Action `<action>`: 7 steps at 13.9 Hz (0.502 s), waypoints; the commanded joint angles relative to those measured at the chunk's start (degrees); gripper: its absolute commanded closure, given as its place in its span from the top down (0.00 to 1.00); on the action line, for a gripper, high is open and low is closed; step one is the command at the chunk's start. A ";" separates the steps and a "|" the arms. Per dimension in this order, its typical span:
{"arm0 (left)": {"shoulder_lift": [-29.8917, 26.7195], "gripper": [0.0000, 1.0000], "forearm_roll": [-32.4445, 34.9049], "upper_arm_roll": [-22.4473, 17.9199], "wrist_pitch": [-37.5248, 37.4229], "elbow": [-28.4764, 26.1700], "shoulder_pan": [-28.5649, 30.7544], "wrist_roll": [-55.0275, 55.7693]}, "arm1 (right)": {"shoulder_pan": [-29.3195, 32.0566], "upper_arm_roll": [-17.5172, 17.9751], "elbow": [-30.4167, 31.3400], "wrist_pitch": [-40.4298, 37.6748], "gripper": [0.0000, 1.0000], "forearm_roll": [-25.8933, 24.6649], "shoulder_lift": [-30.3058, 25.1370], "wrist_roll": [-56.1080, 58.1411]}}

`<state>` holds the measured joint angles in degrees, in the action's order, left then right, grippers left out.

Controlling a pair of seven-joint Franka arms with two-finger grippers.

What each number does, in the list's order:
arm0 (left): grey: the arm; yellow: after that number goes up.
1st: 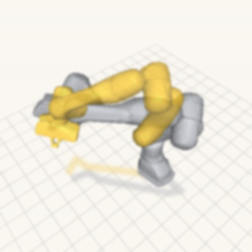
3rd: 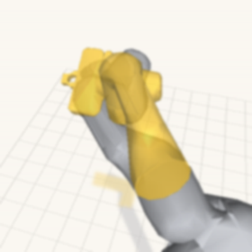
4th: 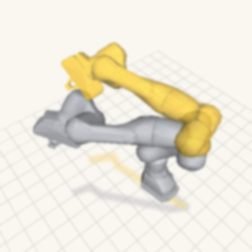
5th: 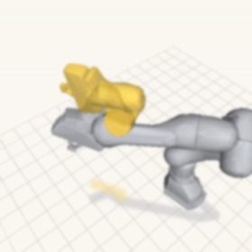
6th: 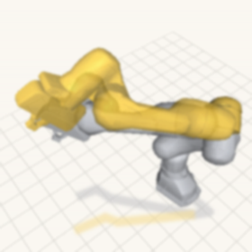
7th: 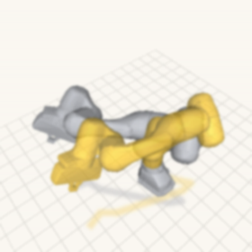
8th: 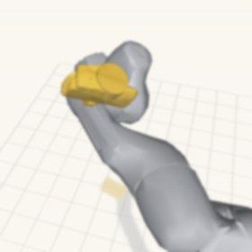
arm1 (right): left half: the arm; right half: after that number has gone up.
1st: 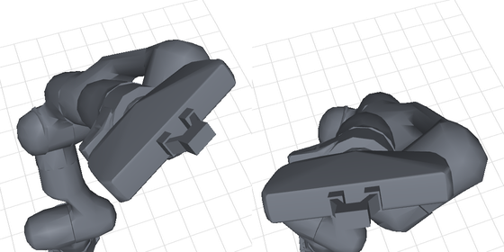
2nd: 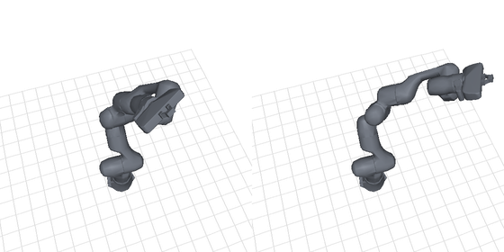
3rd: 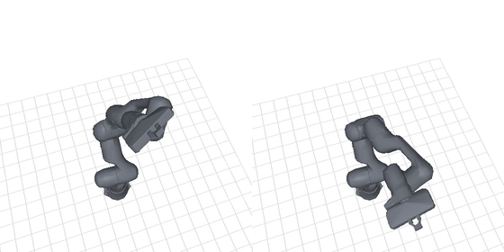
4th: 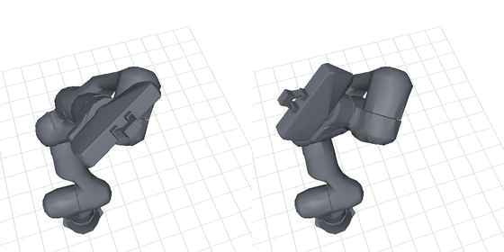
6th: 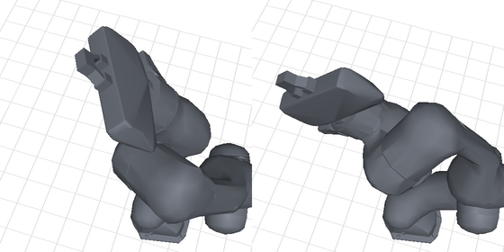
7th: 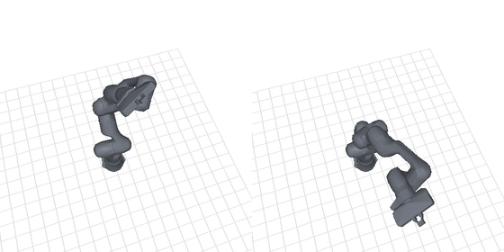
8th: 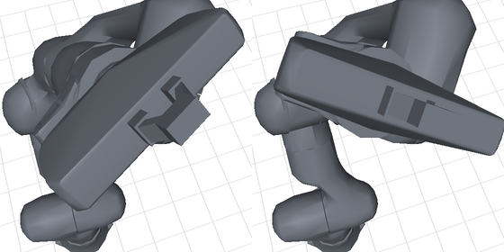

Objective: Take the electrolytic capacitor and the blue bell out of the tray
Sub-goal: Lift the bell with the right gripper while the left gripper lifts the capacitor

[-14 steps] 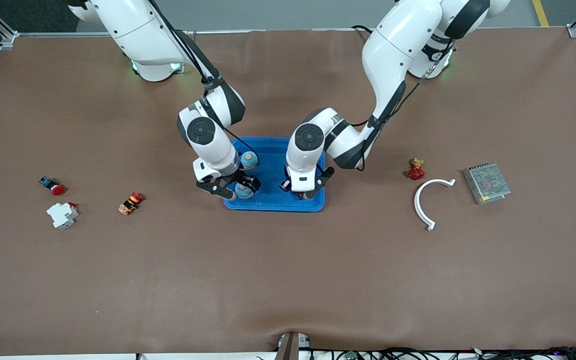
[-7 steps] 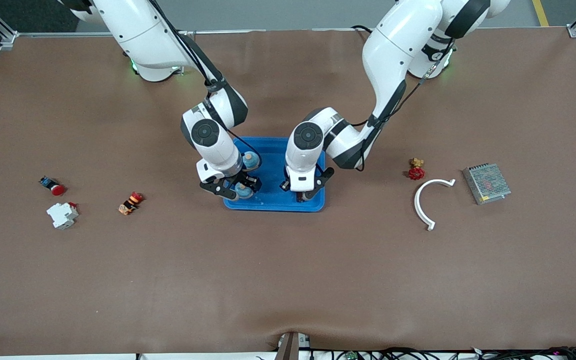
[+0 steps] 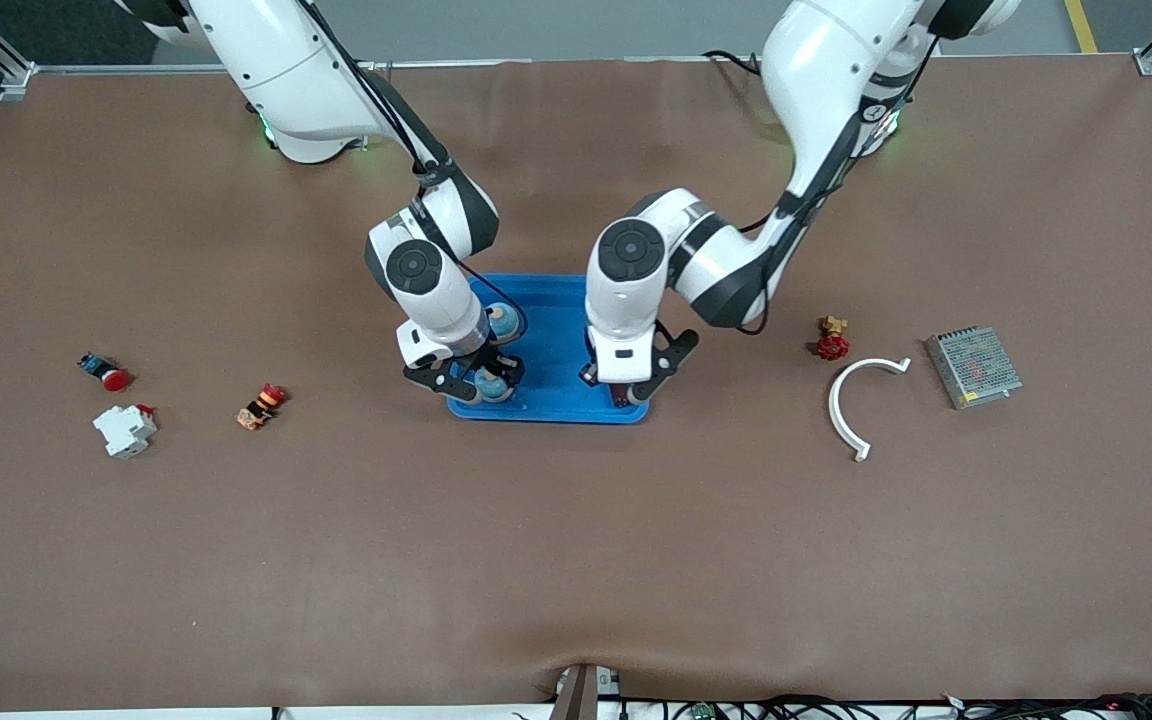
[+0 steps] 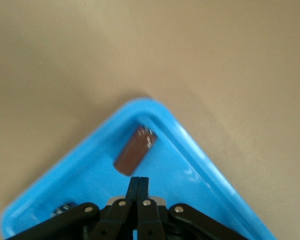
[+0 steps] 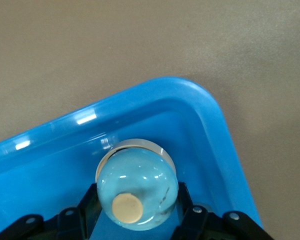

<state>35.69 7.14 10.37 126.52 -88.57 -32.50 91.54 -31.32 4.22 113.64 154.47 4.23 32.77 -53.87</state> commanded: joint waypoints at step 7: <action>-0.10 0.00 0.42 0.09 -1.63 -0.99 2.36 -3.30 | 3.70 -0.53 -5.26 -14.09 0.00 -0.10 -5.52 5.59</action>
<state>34.60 7.14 10.39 124.50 -89.55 -29.80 88.21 -30.70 3.37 108.78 144.01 4.23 29.53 -52.39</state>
